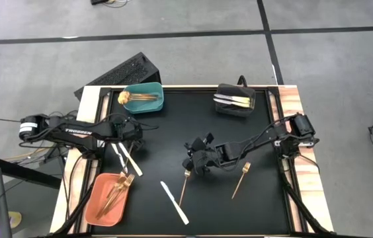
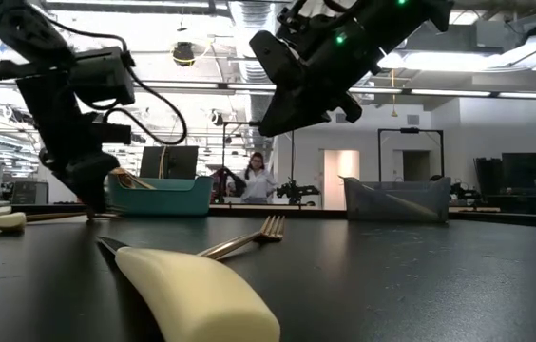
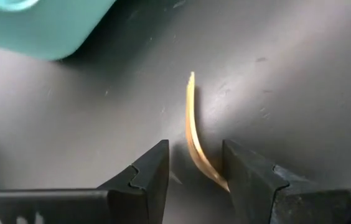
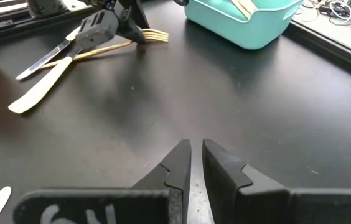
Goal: Sort silverware by color (type)
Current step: Put the gold fork into the orange bin
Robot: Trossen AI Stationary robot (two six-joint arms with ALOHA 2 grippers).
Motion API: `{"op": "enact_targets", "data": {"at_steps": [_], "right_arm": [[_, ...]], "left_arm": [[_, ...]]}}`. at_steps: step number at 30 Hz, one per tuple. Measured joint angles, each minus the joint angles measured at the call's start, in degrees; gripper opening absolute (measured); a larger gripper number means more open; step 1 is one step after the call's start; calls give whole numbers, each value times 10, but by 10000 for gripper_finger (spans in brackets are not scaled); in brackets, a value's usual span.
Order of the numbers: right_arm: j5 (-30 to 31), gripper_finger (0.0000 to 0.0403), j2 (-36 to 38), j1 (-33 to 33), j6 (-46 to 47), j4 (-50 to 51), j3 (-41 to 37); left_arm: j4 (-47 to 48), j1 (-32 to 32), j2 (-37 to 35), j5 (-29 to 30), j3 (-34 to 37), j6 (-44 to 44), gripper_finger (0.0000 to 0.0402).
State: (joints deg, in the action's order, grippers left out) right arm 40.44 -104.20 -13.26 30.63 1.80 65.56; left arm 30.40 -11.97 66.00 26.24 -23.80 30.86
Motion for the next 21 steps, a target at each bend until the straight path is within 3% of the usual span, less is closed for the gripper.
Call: {"op": "enact_targets", "data": {"at_steps": [4,10,15,21], "right_arm": [[-2,69,0,-2,0,4,0],[-2,69,0,-2,0,13,0],[-2,69,0,-3,0,13,0],[-3,69,0,-6,4,34,0]], "left_arm": [[-17,-3,0,-1,17,-2,108],[-21,-3,0,-4,12,-17,11],[-12,2,-3,-22,-37,-28,4],[11,51,-52,-17,-129,-24,2]]}}
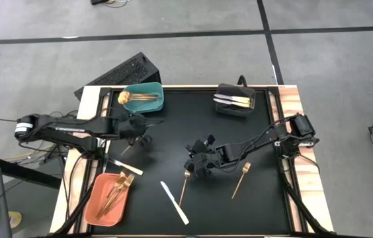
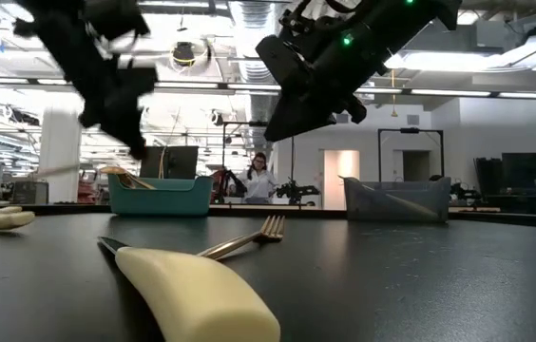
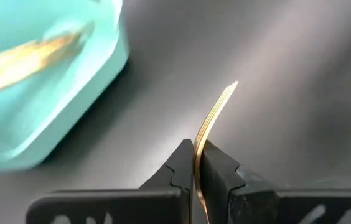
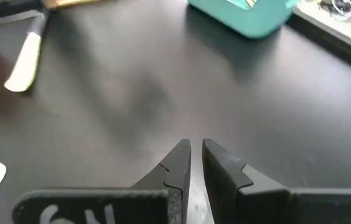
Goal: Sort silverware by color (type)
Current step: Put the gold fork into the orange bin
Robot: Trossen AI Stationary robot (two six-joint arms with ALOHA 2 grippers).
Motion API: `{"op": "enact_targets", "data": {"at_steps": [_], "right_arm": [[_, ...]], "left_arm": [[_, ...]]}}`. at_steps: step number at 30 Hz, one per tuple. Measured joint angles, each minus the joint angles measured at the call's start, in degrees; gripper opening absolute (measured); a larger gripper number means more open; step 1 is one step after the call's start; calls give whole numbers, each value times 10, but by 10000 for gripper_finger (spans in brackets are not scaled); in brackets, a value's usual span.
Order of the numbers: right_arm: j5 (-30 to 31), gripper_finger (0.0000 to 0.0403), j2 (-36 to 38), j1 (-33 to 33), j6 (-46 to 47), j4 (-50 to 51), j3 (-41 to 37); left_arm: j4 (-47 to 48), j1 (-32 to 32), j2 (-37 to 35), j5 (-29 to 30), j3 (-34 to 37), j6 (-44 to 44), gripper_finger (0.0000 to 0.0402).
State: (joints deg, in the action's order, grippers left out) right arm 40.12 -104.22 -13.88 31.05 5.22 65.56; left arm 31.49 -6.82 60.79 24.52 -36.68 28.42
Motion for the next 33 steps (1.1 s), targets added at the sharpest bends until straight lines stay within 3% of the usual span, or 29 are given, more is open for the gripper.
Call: {"op": "enact_targets", "data": {"at_steps": [3,10,16,21,29,33], "right_arm": [[0,69,0,0,30,41,0],[7,69,0,1,95,97,-8],[9,69,0,1,95,89,-8],[9,69,0,-2,101,89,-8],[6,69,0,-8,110,92,-8],[5,69,0,-6,110,93,-8]], "left_arm": [[22,48,-47,16,-38,28,2],[76,199,-176,124,-87,133,1],[89,330,-240,143,-84,190,0],[103,443,-228,208,-48,280,0],[156,608,-133,328,-6,520,0],[148,658,-85,347,-6,545,0]]}}
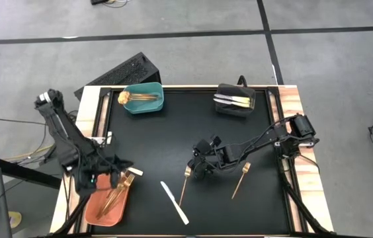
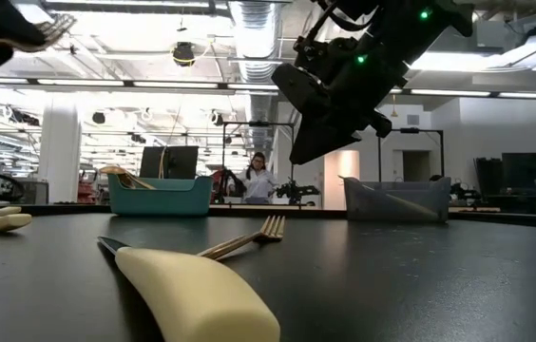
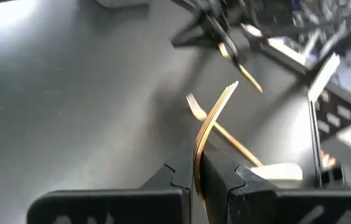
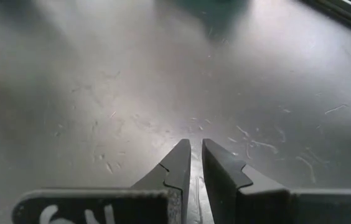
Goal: Sort silverware by color (type)
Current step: Put the gold fork into the orange bin, then put the yellow table knife into the black bin
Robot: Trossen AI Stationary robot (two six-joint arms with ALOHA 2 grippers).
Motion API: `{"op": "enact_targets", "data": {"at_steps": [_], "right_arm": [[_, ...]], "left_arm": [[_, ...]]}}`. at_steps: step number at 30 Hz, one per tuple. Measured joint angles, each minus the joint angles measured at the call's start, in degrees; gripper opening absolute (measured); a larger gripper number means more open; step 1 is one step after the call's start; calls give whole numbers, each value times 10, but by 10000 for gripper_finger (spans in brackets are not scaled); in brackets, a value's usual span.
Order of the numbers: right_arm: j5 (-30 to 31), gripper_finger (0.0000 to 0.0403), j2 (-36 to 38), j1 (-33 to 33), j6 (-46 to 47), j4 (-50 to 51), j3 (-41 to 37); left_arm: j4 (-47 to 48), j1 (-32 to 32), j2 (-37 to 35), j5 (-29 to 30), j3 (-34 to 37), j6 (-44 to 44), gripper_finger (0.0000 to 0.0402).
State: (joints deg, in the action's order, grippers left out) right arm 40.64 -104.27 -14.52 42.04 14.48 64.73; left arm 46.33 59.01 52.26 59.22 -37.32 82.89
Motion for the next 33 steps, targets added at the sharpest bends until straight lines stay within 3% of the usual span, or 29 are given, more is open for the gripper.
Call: {"op": "enact_targets", "data": {"at_steps": [8,12,22,33], "right_arm": [[-2,69,0,0,0,-1,0],[-4,69,0,-1,0,-2,0],[-9,69,0,-1,0,-4,0],[-35,69,0,-1,0,-45,0]], "left_arm": [[-3,74,98,6,0,69,0],[-2,92,123,-19,0,94,1],[13,107,114,-29,0,99,35],[58,94,109,-26,-1,115,111]]}}
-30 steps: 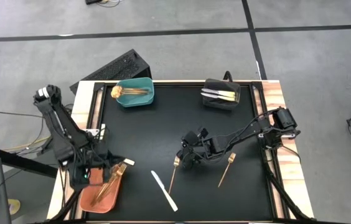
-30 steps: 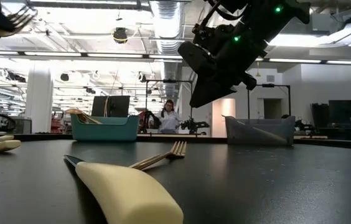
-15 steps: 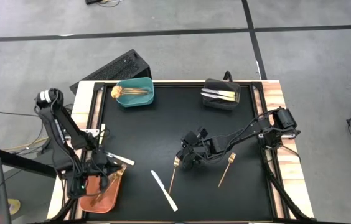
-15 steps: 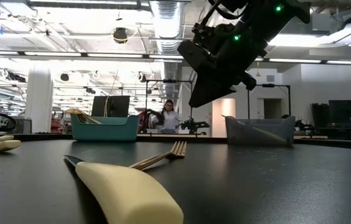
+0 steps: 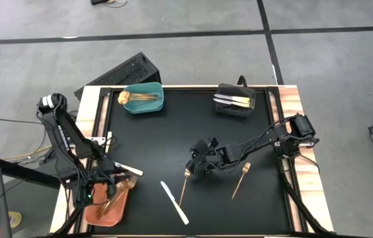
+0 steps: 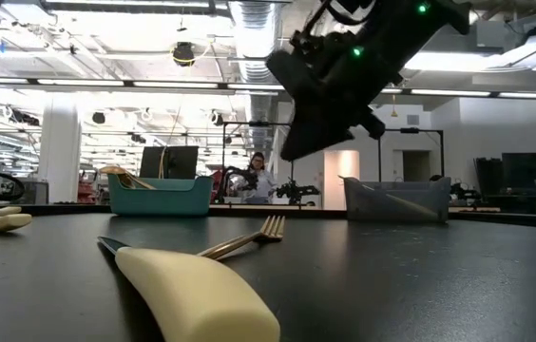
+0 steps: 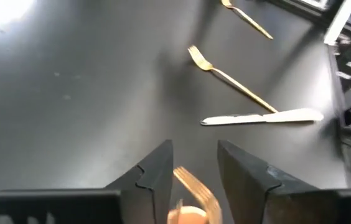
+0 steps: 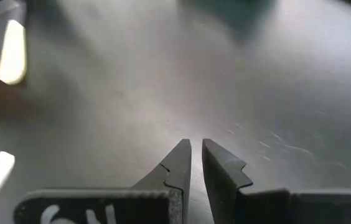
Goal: Sort silverware by color (type)
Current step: Put the yellow table knife into the black bin
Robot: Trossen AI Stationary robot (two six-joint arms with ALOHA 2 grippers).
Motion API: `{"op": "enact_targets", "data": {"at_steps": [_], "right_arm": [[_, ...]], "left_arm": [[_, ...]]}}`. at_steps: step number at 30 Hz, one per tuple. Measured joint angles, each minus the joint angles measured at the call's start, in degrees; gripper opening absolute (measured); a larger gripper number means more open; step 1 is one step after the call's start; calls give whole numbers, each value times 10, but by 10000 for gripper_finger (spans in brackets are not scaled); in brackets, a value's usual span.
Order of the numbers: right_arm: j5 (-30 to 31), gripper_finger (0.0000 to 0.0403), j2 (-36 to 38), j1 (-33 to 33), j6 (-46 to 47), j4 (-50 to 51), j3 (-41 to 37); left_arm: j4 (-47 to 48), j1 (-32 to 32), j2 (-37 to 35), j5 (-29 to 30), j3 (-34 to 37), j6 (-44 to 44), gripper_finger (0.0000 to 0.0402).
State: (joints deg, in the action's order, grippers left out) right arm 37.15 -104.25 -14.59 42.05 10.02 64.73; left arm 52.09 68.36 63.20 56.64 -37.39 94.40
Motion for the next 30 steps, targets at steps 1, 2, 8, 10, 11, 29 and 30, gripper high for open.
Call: {"op": "enact_targets", "data": {"at_steps": [1,2,8,10,11,29,30], "right_arm": [[-5,69,0,0,0,-15,0],[-11,69,0,0,-4,-34,0],[-81,69,-18,1,-133,-199,-1],[-114,69,-33,2,-176,-268,2],[-129,69,-39,2,-198,-283,1],[-218,246,-294,8,-380,-275,286],[-216,251,-308,11,-380,-254,306]], "left_arm": [[6,-4,0,0,0,0,117],[11,-10,0,1,0,0,123],[66,-60,0,-7,0,17,137],[91,-79,0,-30,-3,30,137],[105,-89,0,-42,-6,35,138],[162,-170,0,-79,-54,-52,138],[162,-170,0,-78,-54,-53,138]]}}
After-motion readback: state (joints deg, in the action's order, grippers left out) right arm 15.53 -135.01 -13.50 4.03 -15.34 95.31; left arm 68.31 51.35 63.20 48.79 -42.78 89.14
